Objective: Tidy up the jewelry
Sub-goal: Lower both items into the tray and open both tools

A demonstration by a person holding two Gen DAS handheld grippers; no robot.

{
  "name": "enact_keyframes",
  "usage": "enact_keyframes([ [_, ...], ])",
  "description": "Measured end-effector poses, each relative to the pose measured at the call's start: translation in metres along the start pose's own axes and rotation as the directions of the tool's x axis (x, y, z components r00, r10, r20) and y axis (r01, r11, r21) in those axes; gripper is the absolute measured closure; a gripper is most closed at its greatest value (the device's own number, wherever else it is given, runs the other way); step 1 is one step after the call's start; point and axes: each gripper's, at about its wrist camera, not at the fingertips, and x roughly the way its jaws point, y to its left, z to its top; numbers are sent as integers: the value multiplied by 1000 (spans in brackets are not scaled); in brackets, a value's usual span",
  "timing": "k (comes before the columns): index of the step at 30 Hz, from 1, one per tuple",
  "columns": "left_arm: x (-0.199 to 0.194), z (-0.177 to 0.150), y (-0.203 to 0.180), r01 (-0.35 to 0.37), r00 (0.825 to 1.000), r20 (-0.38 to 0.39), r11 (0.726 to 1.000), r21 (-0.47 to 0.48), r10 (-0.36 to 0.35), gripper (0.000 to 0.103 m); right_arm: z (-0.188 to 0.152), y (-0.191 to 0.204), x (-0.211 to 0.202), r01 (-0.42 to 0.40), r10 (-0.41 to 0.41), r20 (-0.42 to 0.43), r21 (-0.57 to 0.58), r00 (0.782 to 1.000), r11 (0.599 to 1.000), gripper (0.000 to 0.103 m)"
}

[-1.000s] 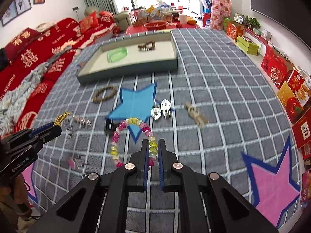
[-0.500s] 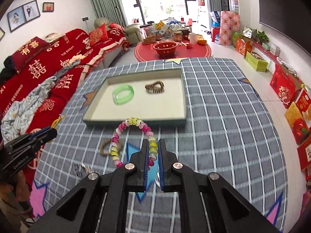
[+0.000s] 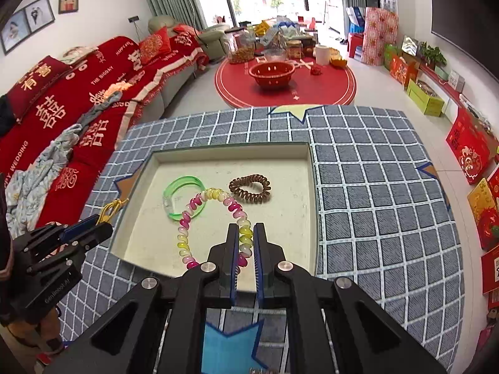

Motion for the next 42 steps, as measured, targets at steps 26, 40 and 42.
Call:
enact_keyframes([
  [26,107,11,-4,-112,985,-130,994,18,113,71,5,-34,118,98,-88,-124,77,988,992,93],
  [40,89,9,-9,-160,984,-71,987,33,162,70,6,-34,103,31,-21,-87,121,996,992,47],
  [42,84,10,-10,-170,984,-57,985,32,172,21,8,-34,94,8,0,-64,136,998,991,47],
])
